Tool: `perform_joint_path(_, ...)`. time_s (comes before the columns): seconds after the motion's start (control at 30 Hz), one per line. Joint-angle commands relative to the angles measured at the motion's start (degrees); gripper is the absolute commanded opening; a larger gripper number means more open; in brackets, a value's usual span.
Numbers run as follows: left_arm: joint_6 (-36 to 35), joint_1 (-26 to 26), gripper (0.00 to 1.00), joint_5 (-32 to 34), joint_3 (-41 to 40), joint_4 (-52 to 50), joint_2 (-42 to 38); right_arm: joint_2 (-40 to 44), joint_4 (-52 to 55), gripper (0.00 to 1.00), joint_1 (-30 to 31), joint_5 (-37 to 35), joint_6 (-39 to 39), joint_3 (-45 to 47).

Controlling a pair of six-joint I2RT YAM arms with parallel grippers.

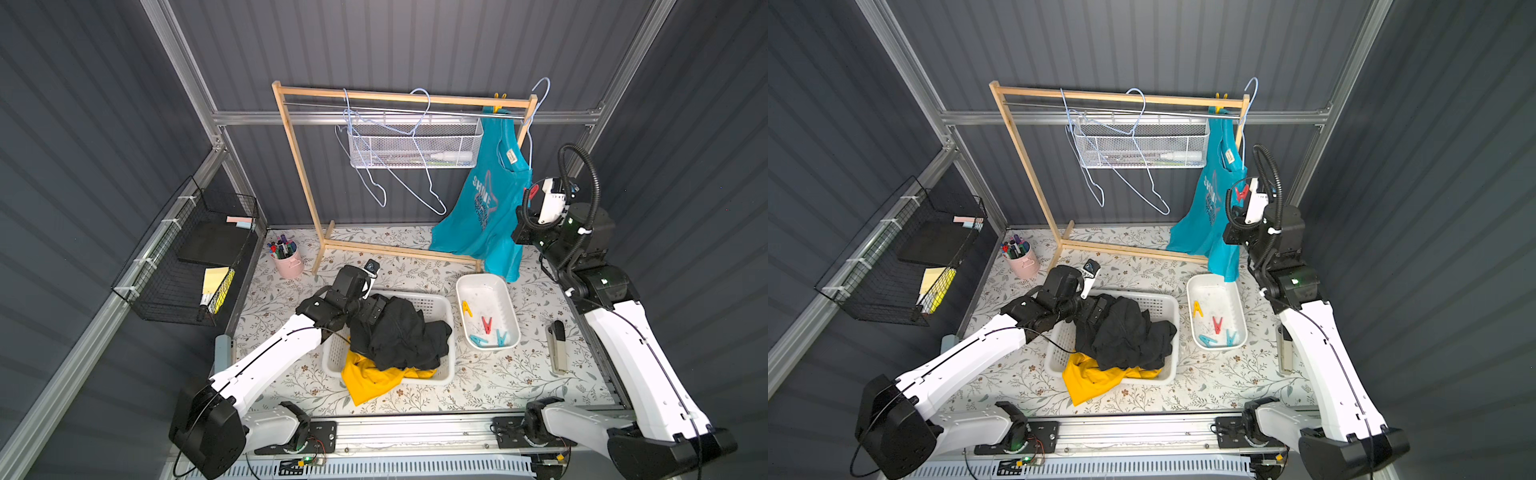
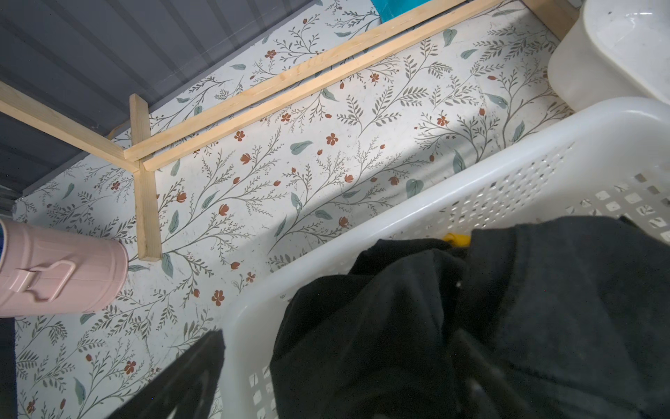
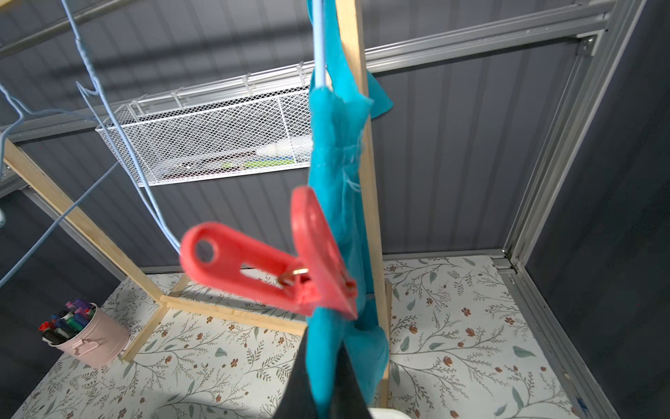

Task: Remove the clothespins securing t-shirts to the hanger
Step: Pick up the hanger from the clothes rail.

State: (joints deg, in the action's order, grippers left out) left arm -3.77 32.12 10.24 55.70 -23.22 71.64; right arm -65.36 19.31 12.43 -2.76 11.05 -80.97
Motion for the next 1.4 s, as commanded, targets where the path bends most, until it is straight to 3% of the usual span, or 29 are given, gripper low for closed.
perform_joint_path(0.0, -0.6, -0.4, 1.0, -1.0, -0.4, -0.1, -0.6, 3.9, -8.9, 0.0, 0.3, 2.4, -1.5, -0.2)
perform_joint_path(0.27, -0.4, -0.4, 1.0, -1.5, -0.2, -0.2, -0.2, 6.1, -7.3, 0.0, 0.3, 1.7, -4.2, 3.7)
perform_joint_path(0.43, -0.4, -0.4, 1.0, -1.5, 0.0, -0.2, 0.3, 3.3, -8.1, 0.0, 0.3, 0.9, -7.0, 0.8)
perform_joint_path(0.63, -0.3, -0.4, 1.0, -1.3, 0.0, -0.3, 0.7, -1.4, -5.0, 0.0, 0.4, 6.5, -5.4, -4.5)
perform_joint_path(1.37, 0.0, -0.4, 1.0, -2.2, 0.1, -0.3, 0.7, 5.7, 2.4, 0.0, 1.0, 5.4, -7.7, 5.0)
